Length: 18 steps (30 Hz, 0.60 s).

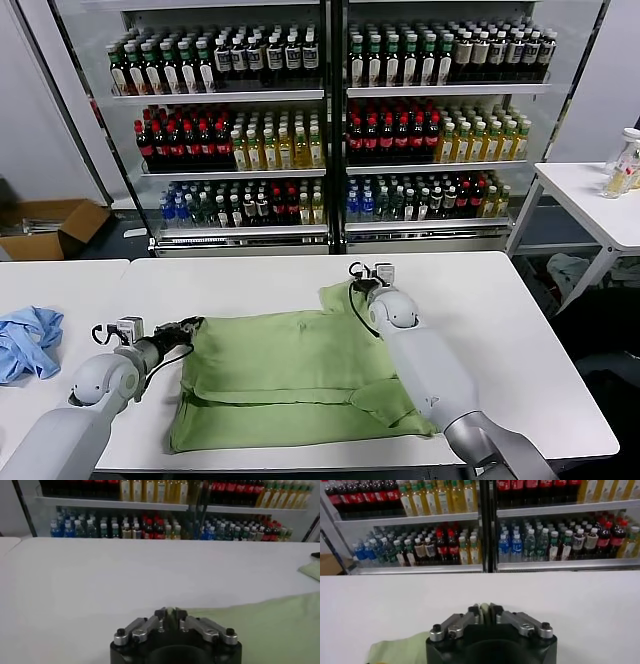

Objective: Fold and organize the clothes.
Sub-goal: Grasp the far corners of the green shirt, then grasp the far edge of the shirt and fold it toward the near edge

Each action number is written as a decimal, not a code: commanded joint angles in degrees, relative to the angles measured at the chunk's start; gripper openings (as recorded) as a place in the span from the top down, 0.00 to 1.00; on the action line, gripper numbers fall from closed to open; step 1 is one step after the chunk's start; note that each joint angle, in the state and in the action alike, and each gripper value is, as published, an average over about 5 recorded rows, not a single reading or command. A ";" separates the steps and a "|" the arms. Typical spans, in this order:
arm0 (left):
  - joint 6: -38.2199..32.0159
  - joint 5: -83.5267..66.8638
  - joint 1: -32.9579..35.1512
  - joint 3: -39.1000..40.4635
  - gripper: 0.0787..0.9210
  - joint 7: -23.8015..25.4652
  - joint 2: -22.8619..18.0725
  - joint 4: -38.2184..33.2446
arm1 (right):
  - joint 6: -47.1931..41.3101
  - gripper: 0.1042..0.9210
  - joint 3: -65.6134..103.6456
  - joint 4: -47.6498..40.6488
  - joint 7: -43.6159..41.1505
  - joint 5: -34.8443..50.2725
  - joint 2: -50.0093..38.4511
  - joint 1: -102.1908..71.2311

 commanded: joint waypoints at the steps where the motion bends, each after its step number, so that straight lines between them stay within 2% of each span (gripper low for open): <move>1: -3.47 -4.31 1.09 -2.67 0.98 0.30 1.63 -3.19 | -1.64 0.99 -1.10 14.87 2.20 6.39 -4.95 -2.34; 7: -4.51 -6.88 7.11 -6.78 0.99 -0.24 3.22 -10.53 | -5.99 1.00 -0.46 36.30 6.89 14.84 -12.86 -9.56; 13: -4.91 -6.97 16.05 -10.73 0.99 -1.14 4.02 -19.13 | -7.70 1.00 5.23 52.26 9.60 19.71 -20.49 -19.99; 18: -4.90 -6.79 24.26 -14.43 0.99 -1.25 3.95 -24.39 | -7.78 1.00 10.45 63.52 9.76 20.02 -24.83 -31.43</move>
